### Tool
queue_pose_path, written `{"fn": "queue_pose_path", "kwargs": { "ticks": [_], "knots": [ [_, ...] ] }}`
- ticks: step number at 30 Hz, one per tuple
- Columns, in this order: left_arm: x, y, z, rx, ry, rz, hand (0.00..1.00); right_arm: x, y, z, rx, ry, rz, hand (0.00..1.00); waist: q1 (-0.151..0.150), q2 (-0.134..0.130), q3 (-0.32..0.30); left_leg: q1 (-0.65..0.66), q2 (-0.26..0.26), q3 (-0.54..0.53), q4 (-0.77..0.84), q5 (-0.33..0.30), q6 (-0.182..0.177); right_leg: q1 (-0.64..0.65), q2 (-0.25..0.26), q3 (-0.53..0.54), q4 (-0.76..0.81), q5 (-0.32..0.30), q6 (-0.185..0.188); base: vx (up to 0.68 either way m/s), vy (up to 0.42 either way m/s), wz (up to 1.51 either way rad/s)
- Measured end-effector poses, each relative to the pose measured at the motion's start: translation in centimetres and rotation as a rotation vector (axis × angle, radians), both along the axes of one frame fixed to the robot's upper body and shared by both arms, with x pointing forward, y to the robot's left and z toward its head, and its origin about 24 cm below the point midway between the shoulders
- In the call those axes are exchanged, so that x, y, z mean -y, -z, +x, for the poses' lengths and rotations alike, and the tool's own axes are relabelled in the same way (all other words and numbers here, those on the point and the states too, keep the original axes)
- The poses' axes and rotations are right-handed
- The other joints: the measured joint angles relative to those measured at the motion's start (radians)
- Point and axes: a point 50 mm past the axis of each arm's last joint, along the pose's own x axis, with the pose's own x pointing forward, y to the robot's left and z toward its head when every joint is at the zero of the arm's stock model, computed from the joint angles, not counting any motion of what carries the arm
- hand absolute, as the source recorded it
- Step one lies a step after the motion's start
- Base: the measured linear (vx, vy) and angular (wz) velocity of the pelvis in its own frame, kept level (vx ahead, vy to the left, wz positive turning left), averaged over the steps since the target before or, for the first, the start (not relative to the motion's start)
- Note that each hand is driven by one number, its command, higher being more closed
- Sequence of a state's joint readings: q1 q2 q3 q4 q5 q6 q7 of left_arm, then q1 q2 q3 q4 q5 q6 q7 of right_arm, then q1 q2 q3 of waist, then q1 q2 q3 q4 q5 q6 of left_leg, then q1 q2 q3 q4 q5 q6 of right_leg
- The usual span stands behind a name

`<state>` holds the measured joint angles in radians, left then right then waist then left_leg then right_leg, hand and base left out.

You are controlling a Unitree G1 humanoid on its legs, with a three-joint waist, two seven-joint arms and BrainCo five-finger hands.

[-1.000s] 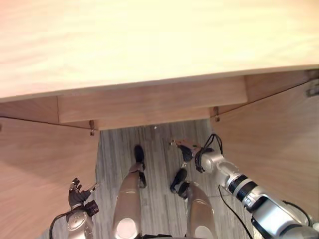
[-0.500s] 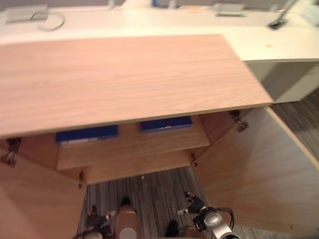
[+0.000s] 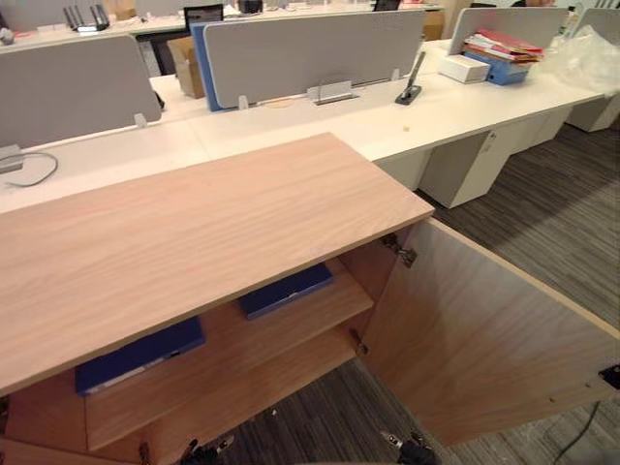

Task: Walk over to the cabinet, pick up the folder, carry it to the office cabinet, place the folder inside the office cabinet, then close the office cabinet door

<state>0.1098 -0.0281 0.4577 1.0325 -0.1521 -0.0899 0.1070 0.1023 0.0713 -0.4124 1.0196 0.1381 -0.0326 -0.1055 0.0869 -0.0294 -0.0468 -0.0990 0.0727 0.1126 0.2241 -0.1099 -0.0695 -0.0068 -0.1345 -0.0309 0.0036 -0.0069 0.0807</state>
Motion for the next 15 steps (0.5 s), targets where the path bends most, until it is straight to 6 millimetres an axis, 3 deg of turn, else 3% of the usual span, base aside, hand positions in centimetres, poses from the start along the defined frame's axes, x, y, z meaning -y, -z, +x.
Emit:
{"fn": "queue_pose_path", "kwargs": {
  "ticks": [6, 8, 9, 10, 11, 14, 15],
  "knots": [
    [0.3, 0.0, 0.4, 0.003, 0.077, 0.004, 0.0, 0.1, -0.1, 0.5, 0.002, -0.021, -0.008, 0.0, -0.005, 0.006, 0.034, 0.054, 0.019, 0.1, -0.01, -0.008, 0.003, -0.012, 0.013, 0.056, 0.001, 0.046, -0.021, -0.02, 0.038, -0.5],
    [0.6, 0.0, 0.7, 0.012, 0.092, 0.0, 0.0, 0.0, -0.4, 1.6, 0.032, -0.058, -0.018, 0.0, -0.004, 0.029, 0.06, 0.072, 0.052, 0.169, -0.012, -0.018, 0.01, -0.046, 0.042, -0.031, 0.019, 0.103, -0.054, -0.15, -0.009, -1.17],
    [0.8, 0.0, 0.9, 0.015, 0.11, 0.003, 0.0, 0.0, -0.6, 2.4, 0.057, -0.073, -0.026, 0.0, -0.002, 0.04, 0.074, 0.079, 0.078, 0.219, -0.017, -0.014, 0.022, -0.052, 0.041, -0.135, 0.021, 0.112, -0.093, -0.16, -0.075, -1.16],
    [0.9, -0.1, 1.0, 0.015, 0.128, 0.005, 0.0, 0.2, -0.8, 2.6, 0.071, -0.072, -0.035, 0.0, -0.004, 0.046, 0.083, 0.09, 0.081, 0.27, -0.02, -0.006, 0.026, -0.072, 0.003, -0.292, 0.114, 0.04, -0.115, -0.14, -0.087, -1.2],
    [1.3, 0.0, 1.2, 0.013, 0.163, 0.005, 0.0, 0.7, -0.9, 2.5, 0.07, -0.073, -0.047, 0.0, -0.005, 0.06, 0.09, 0.113, 0.088, 0.305, -0.02, -0.005, 0.025, -0.079, -0.047, -0.401, 0.243, -0.022, -0.113, -0.08, -0.068, -0.84],
    [1.5, 0.0, 1.1, 0.008, 0.191, 0.006, 0.0, 0.8, -0.8, 2.3, 0.059, -0.073, -0.048, 0.0, -0.012, 0.061, 0.085, 0.162, 0.092, 0.339, -0.053, 0.013, 0.001, -0.059, -0.164, -0.513, 0.431, -0.099, -0.108, -0.05, -0.076, -0.43],
    [1.3, 0.0, 1.1, 0.007, 0.199, 0.013, 0.0, 0.7, -0.7, 2.1, 0.049, -0.074, -0.042, 0.0, -0.014, 0.041, 0.089, 0.184, 0.074, 0.34, -0.076, 0.019, -0.016, -0.037, -0.192, -0.535, 0.417, -0.099, -0.082, -0.04, -0.151, -0.32]
  ]
}}
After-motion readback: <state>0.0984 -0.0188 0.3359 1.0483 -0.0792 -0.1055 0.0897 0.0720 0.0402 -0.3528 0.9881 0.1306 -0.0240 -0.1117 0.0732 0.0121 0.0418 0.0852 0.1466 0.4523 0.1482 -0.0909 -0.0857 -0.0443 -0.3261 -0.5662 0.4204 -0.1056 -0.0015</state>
